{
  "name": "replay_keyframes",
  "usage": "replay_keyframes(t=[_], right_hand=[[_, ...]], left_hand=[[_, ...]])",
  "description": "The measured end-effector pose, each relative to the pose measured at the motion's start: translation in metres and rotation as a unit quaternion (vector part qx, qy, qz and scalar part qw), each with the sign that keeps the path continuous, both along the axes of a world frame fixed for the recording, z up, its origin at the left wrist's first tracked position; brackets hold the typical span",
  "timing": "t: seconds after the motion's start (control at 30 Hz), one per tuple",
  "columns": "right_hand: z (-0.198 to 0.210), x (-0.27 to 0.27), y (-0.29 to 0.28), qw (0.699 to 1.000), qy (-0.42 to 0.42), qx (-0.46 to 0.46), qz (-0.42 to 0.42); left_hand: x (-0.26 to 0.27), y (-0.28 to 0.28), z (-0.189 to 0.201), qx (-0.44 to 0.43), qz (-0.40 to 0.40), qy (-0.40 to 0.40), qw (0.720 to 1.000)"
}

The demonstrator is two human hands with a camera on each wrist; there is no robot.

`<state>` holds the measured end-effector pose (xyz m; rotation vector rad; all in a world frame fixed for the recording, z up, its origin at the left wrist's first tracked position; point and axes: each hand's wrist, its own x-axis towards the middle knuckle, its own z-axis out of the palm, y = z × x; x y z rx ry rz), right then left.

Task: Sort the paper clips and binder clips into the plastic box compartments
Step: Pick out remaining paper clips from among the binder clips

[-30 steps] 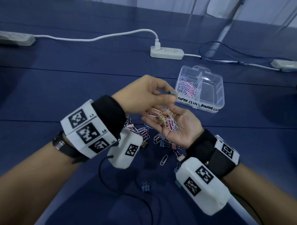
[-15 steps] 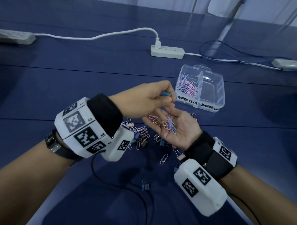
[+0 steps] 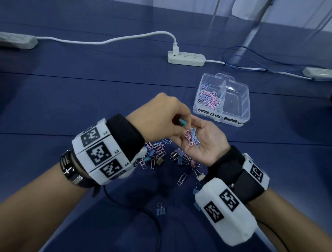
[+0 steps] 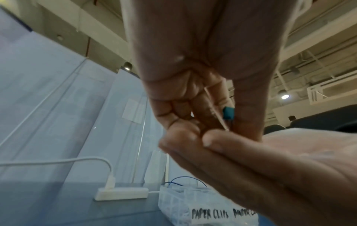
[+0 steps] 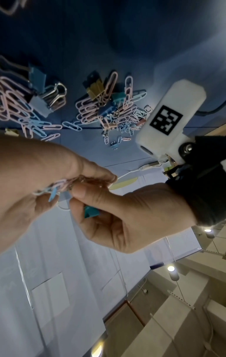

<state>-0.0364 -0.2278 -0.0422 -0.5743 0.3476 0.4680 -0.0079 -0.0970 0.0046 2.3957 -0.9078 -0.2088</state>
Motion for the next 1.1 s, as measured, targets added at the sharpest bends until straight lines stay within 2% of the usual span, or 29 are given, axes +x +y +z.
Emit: replay_keyframes(t=[0.13, 0.23, 0.3, 0.43, 0.5, 0.6, 0.73, 0.87, 0.93, 1.03, 1.1], right_hand=[[-0.002, -0.001, 0.001, 1.000, 0.011, 0.001, 0.006], [-0.006, 0.001, 0.002, 1.000, 0.021, -0.005, 0.022], [-0.008, 0.003, 0.001, 0.999, 0.032, -0.015, 0.036], [0.002, 0.013, -0.012, 0.990, 0.040, -0.113, 0.070], [0.016, 0.023, -0.024, 0.981, 0.016, -0.167, 0.101], [0.035, 0.043, -0.045, 0.945, -0.025, -0.305, 0.118], [0.042, 0.076, -0.066, 0.861, -0.050, -0.505, 0.030], [0.034, 0.096, -0.080, 0.815, -0.034, -0.579, 0.004], [0.029, 0.102, -0.082, 0.804, -0.026, -0.593, 0.021], [0.024, 0.111, -0.081, 0.828, -0.020, -0.560, -0.004], [0.022, 0.111, -0.078, 0.830, -0.021, -0.557, -0.015]], left_hand=[[0.005, 0.003, -0.003, -0.062, 0.025, 0.070, 0.995], [0.012, 0.010, -0.002, -0.127, 0.050, 0.154, 0.979], [0.018, 0.017, 0.000, -0.147, 0.061, 0.178, 0.971], [0.035, 0.041, 0.001, -0.148, 0.120, 0.201, 0.961], [0.044, 0.056, -0.001, -0.100, 0.173, 0.151, 0.968], [0.051, 0.073, -0.008, 0.061, 0.222, 0.067, 0.971], [0.054, 0.085, -0.024, 0.152, 0.239, 0.082, 0.956], [0.056, 0.089, -0.033, 0.184, 0.258, 0.103, 0.943], [0.057, 0.089, -0.033, 0.190, 0.258, 0.105, 0.941], [0.057, 0.089, -0.035, 0.202, 0.247, 0.110, 0.941], [0.056, 0.089, -0.036, 0.214, 0.234, 0.106, 0.943]])
